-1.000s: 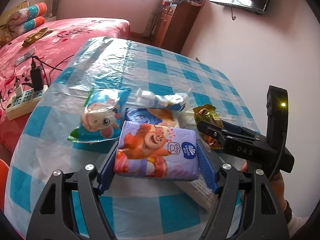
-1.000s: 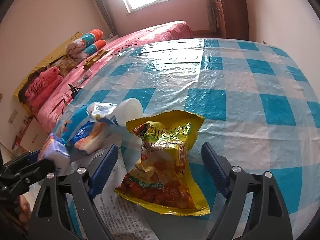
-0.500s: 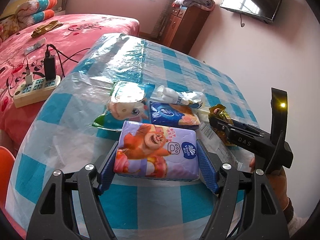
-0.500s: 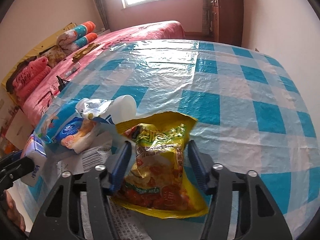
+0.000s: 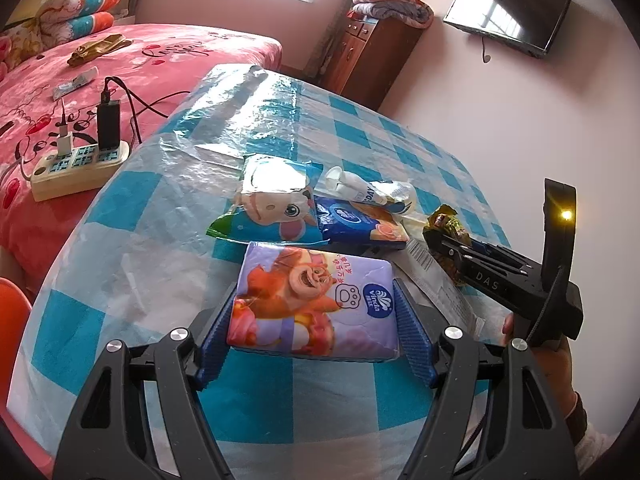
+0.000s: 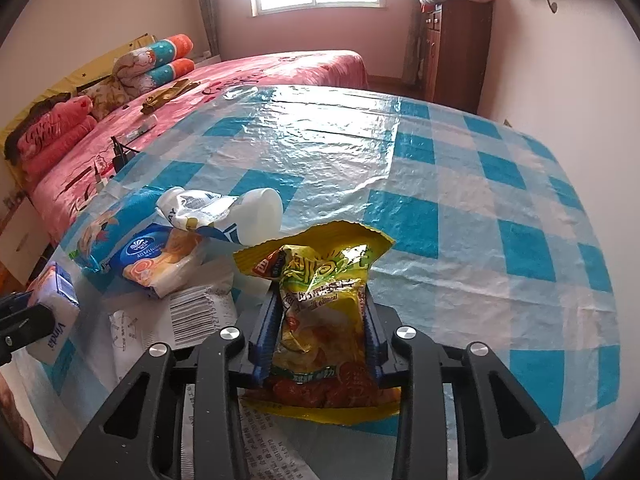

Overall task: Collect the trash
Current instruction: 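Carry tissue pack and snack bag over the orange bucket with both tools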

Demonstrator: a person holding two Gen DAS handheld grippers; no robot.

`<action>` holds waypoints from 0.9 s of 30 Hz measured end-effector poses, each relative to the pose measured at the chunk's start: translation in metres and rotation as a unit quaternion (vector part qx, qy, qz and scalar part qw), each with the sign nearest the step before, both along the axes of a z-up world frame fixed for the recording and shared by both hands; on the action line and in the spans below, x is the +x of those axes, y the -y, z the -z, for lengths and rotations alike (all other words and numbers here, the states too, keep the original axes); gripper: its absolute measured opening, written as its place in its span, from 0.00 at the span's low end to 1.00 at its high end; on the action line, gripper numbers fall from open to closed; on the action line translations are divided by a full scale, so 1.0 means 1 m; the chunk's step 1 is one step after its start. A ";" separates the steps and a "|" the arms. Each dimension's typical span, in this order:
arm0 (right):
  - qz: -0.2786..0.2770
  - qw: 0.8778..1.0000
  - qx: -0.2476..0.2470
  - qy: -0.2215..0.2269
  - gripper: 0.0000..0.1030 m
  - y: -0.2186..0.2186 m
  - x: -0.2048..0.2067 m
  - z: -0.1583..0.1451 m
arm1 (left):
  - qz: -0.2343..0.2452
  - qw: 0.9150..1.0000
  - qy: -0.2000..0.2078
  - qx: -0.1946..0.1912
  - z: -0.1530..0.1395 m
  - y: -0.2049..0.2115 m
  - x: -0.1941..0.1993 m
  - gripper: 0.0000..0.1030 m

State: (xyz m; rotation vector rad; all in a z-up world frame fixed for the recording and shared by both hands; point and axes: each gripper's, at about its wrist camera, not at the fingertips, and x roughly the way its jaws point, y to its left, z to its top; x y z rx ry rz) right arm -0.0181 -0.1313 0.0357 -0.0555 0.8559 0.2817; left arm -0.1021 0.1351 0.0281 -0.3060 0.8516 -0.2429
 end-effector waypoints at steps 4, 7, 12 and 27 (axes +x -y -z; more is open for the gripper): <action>0.003 1.000 -0.003 0.010 0.34 -0.002 -0.004 -0.005 | 0.000 1.000 0.005 -0.004 -0.002 -0.005 -0.005 0.71; 0.003 1.000 -0.008 0.019 0.34 -0.004 -0.007 -0.012 | -0.001 1.000 0.008 -0.007 -0.002 -0.009 -0.007 0.71; -0.004 0.999 -0.015 0.036 0.33 -0.011 -0.013 -0.026 | -0.003 1.000 0.016 -0.011 -0.004 -0.015 -0.012 0.71; -0.039 0.996 -0.036 0.073 0.33 -0.046 -0.032 -0.056 | -0.026 0.999 0.040 -0.021 -0.016 -0.045 -0.034 0.71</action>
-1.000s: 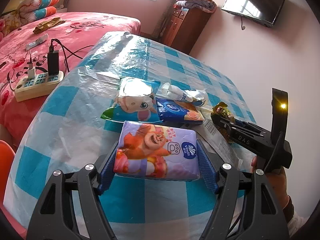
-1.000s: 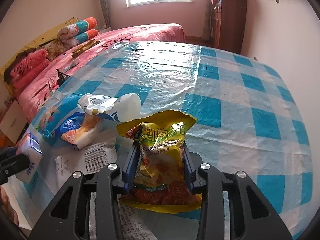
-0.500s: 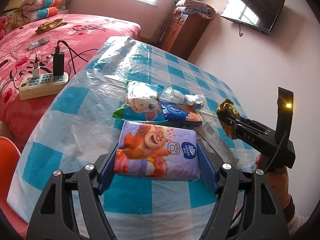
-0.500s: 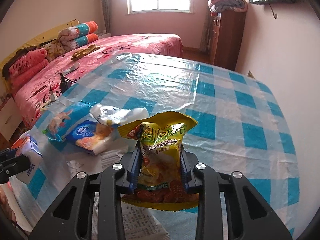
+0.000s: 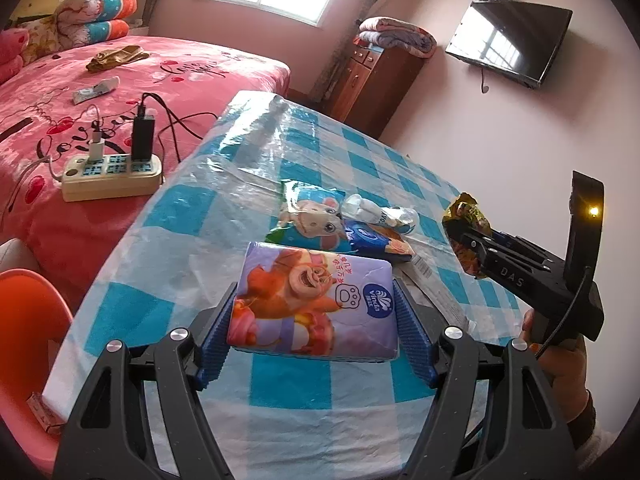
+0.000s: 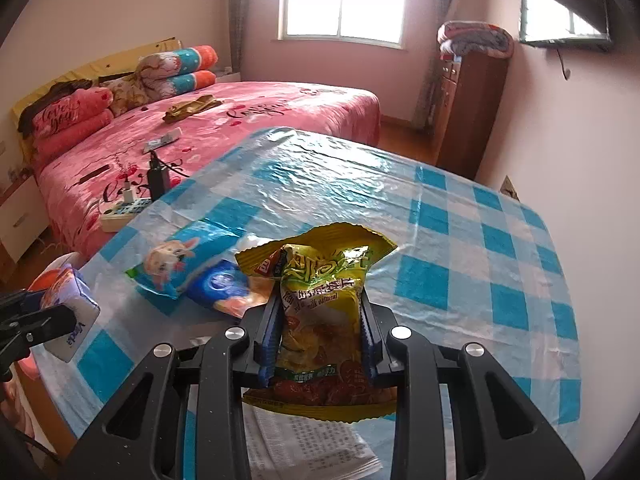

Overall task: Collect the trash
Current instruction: 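Carry tissue pack and snack bag over the orange bucket with both tools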

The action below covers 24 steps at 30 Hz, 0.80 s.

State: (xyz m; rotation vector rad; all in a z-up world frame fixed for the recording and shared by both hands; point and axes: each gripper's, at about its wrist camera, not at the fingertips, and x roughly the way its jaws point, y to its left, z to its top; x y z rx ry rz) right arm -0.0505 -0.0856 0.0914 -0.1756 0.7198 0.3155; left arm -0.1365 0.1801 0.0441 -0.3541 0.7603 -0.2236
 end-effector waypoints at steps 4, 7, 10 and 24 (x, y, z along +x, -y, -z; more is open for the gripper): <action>-0.012 1.000 -0.006 0.007 0.33 -0.013 -0.005 -0.006 | -0.009 1.000 0.005 -0.002 -0.003 -0.010 -0.006 0.71; -0.022 1.000 -0.009 0.011 0.33 -0.023 -0.008 -0.010 | -0.016 1.000 0.008 -0.003 -0.004 -0.018 -0.010 0.71; -0.034 0.999 -0.014 0.015 0.33 -0.035 -0.012 -0.013 | -0.025 1.000 0.011 -0.006 -0.005 -0.027 -0.016 0.71; -0.124 0.992 0.009 -0.011 0.33 -0.107 -0.026 -0.016 | -0.101 0.995 0.011 -0.003 0.002 -0.093 -0.049 0.71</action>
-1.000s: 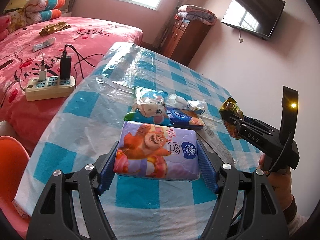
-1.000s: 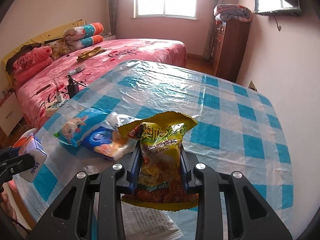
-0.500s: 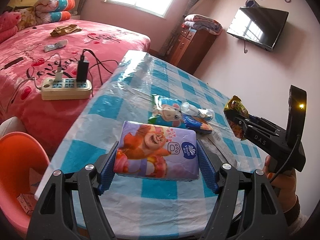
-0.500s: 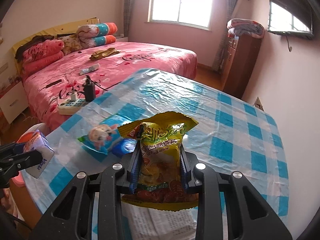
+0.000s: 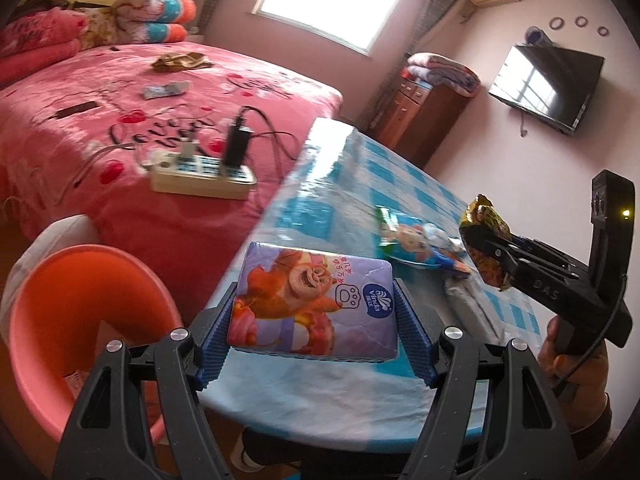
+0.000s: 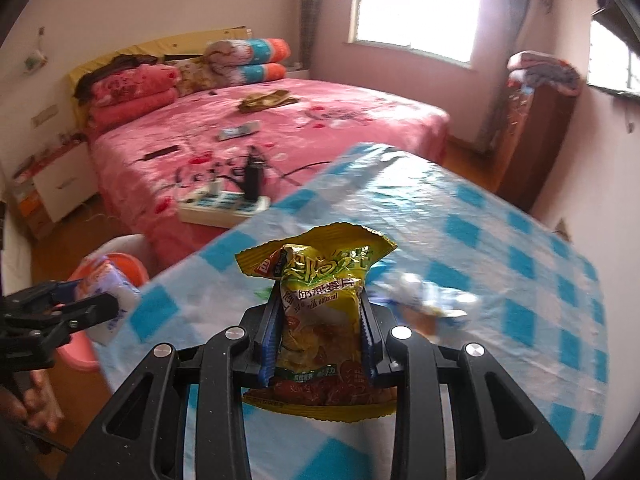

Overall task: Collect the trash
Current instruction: 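Carry tissue pack and snack bag over the orange bucket with both tools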

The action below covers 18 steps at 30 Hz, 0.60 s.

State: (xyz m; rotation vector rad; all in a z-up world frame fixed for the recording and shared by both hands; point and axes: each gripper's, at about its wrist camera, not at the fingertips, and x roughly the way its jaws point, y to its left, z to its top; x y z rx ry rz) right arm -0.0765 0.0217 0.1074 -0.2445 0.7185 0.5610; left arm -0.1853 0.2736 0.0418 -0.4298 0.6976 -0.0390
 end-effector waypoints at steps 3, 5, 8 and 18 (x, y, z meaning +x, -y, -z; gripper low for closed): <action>-0.035 0.999 0.023 -0.031 0.33 -0.021 -0.002 0.003 | -0.025 1.000 -0.005 0.000 0.005 -0.019 -0.008 0.71; -0.056 0.996 0.037 -0.051 0.33 -0.034 -0.004 0.005 | -0.041 0.999 -0.008 0.003 0.008 -0.031 -0.015 0.71; -0.088 0.992 0.050 -0.076 0.33 -0.058 -0.009 0.007 | -0.069 0.997 -0.015 0.012 0.013 -0.048 -0.024 0.71; -0.190 0.972 0.056 -0.125 0.33 -0.145 -0.031 0.019 | -0.142 0.989 -0.047 0.000 0.044 -0.106 -0.048 0.71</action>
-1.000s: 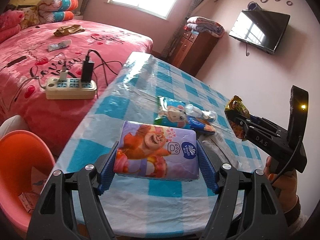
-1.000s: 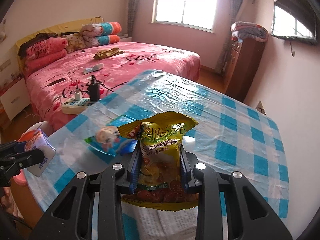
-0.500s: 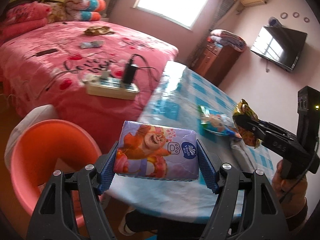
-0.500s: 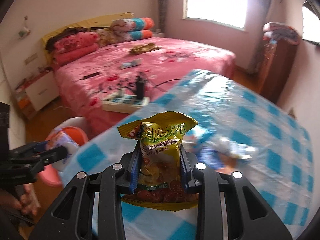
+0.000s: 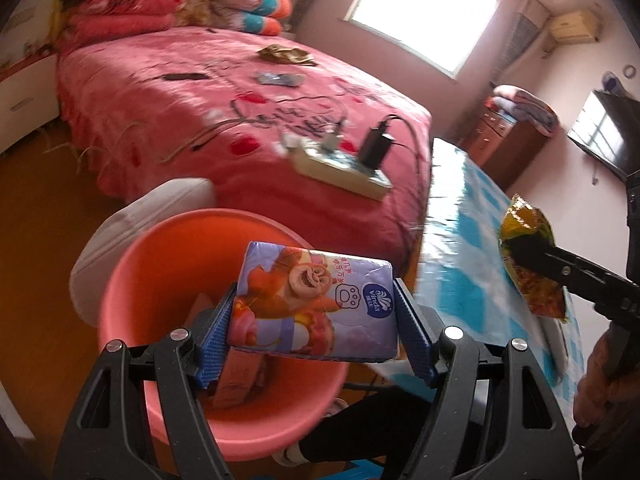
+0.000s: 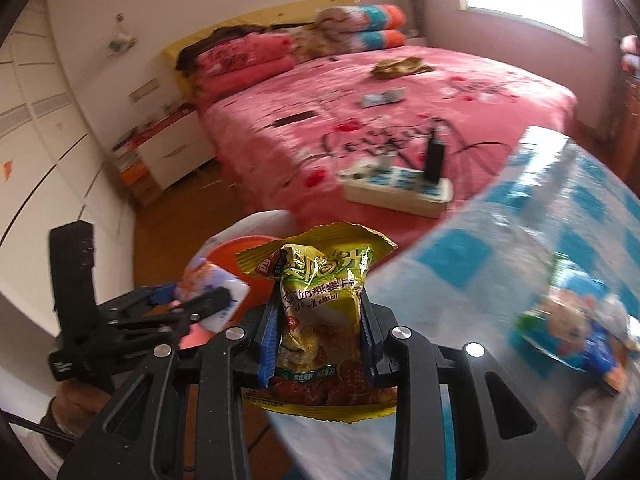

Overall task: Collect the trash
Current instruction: 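Carry tissue pack and snack bag over the orange bucket with both tools, then open both tools to drop tissue pack and snack bag into bucket, then move both tools back over the remaining trash on the table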

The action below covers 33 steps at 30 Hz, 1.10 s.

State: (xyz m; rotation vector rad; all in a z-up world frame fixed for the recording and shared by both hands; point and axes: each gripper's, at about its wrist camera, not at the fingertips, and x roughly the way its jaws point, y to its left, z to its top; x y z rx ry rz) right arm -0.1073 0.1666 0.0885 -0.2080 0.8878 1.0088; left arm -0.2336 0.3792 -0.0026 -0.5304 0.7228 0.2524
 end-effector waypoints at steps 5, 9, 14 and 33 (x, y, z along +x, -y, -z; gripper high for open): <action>-0.046 0.999 -0.006 -0.009 0.33 -0.038 -0.013 0.008 | -0.029 0.999 -0.015 -0.010 0.016 -0.022 -0.011 0.71; -0.076 0.997 -0.009 -0.023 0.36 -0.064 -0.021 0.020 | -0.051 0.998 -0.034 -0.012 0.030 -0.034 -0.015 0.72; -0.070 0.996 0.010 -0.054 0.72 -0.068 -0.016 0.032 | -0.086 0.995 -0.056 0.004 0.042 -0.044 -0.019 0.80; 0.066 0.993 0.069 -0.064 0.88 0.046 0.014 0.023 | -0.072 0.993 0.054 0.080 0.002 -0.013 -0.014 0.87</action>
